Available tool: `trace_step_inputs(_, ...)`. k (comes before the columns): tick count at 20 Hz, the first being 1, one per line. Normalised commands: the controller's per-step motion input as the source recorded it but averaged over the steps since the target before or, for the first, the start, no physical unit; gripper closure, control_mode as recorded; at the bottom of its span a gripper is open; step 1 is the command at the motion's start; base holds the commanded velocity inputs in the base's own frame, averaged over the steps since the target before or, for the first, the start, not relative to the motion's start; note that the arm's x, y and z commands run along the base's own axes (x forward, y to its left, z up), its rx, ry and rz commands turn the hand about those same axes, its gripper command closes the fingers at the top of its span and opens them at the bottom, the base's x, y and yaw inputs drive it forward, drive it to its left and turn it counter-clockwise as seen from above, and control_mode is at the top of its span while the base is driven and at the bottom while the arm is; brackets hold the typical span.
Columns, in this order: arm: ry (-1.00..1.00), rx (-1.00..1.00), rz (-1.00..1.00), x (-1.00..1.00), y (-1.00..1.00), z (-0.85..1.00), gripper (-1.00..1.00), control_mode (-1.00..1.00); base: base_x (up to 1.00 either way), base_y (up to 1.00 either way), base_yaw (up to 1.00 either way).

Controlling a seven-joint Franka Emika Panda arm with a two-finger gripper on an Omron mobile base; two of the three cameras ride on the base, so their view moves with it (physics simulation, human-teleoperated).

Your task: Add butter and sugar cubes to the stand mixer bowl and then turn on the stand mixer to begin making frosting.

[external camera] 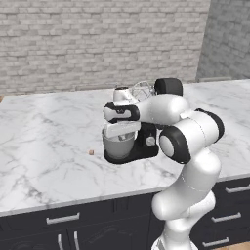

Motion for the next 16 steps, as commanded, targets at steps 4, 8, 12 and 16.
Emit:
trace_step_inputs(4,0.00,0.00,0.00,0.14,0.08,-0.33,-1.00,-1.00,0.00,0.00,0.00)
trace_step_inputs(8,-0.01,0.00,0.00,0.03,0.01,-0.08,-1.00,-1.00,0.00,0.00,0.00)
trace_step_inputs(12,-0.06,0.04,0.00,-0.08,0.00,0.09,-1.00,-1.00,0.00,0.00,0.00)
trace_step_inputs(16,-0.12,0.07,0.00,-0.32,0.10,0.46,-1.00,-1.00,0.00,0.00,0.00)
